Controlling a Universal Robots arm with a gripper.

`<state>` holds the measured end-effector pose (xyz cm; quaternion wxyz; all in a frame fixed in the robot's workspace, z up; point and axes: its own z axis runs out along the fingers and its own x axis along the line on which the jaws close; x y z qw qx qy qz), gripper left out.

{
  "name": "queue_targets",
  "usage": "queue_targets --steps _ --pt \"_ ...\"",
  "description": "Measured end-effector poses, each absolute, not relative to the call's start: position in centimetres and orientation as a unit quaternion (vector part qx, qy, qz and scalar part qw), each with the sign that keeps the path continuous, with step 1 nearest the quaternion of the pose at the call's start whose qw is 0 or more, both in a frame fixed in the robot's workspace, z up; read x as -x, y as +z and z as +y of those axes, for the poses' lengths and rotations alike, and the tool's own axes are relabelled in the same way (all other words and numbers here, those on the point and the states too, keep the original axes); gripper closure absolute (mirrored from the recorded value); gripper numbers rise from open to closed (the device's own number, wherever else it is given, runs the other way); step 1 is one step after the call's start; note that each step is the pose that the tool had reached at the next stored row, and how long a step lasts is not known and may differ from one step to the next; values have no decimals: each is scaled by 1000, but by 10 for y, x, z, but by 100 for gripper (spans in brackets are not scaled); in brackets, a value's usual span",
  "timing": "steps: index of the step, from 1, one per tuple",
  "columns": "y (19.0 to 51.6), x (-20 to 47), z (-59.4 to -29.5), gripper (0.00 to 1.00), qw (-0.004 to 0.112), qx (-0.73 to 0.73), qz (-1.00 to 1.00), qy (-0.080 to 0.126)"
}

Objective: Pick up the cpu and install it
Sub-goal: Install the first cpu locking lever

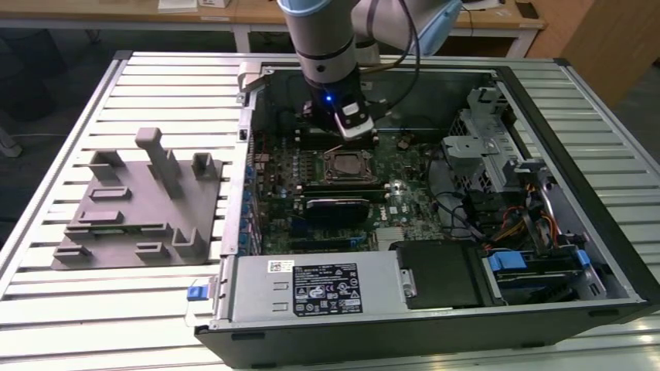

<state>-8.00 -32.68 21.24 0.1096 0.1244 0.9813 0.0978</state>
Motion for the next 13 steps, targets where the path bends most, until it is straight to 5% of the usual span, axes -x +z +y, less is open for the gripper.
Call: queue_targets --steps 5,13 --pt "210 80 -326 89 120 -131 979 99" --pt "210 81 -325 89 121 -132 979 99"
